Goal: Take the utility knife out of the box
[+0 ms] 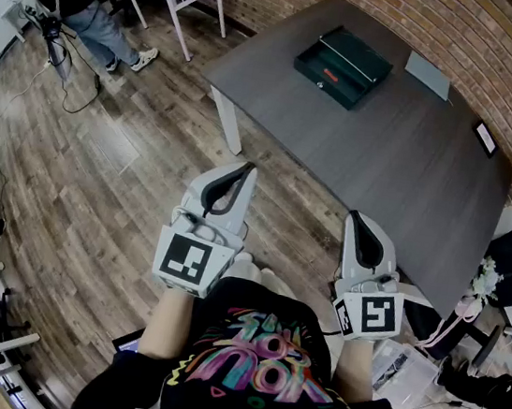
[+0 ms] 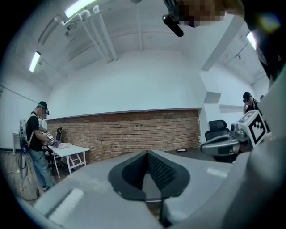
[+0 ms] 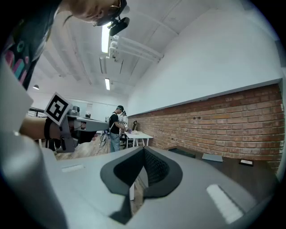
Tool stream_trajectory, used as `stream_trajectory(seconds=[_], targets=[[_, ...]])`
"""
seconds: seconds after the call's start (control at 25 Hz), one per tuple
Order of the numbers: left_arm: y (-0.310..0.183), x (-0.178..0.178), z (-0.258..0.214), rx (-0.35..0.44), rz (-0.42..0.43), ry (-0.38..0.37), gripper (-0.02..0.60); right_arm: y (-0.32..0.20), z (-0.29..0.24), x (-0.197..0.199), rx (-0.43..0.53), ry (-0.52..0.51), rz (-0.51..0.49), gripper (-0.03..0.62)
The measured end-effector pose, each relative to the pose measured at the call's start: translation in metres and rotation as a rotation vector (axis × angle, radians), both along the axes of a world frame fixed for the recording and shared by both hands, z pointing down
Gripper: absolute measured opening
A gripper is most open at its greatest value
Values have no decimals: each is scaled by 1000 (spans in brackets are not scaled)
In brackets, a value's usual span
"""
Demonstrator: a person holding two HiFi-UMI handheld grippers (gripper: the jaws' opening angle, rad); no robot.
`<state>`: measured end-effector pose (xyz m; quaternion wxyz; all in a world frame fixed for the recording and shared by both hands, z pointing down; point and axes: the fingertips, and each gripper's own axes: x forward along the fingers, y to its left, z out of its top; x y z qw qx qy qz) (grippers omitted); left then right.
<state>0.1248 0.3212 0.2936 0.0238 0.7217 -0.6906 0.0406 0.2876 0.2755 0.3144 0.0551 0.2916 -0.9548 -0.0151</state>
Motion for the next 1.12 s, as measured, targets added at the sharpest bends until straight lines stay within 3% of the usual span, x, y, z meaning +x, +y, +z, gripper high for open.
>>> stream_trajectory(seconds=[0.28,0.52,0.76,1.12], targets=[[4,6,2,5,-13,-1,2,-6,3,6,-18,-25,22,-2],[1,-14,9,3,-35,13,2,-16,9,-14,-24,-10,7,0],[-30,-52,10,12,-27,19,2,-42,18,-55,-39,12,-6,0],[-105,-146,14,-21,11,44,2,-116,12,-145,-42,38,30,0]])
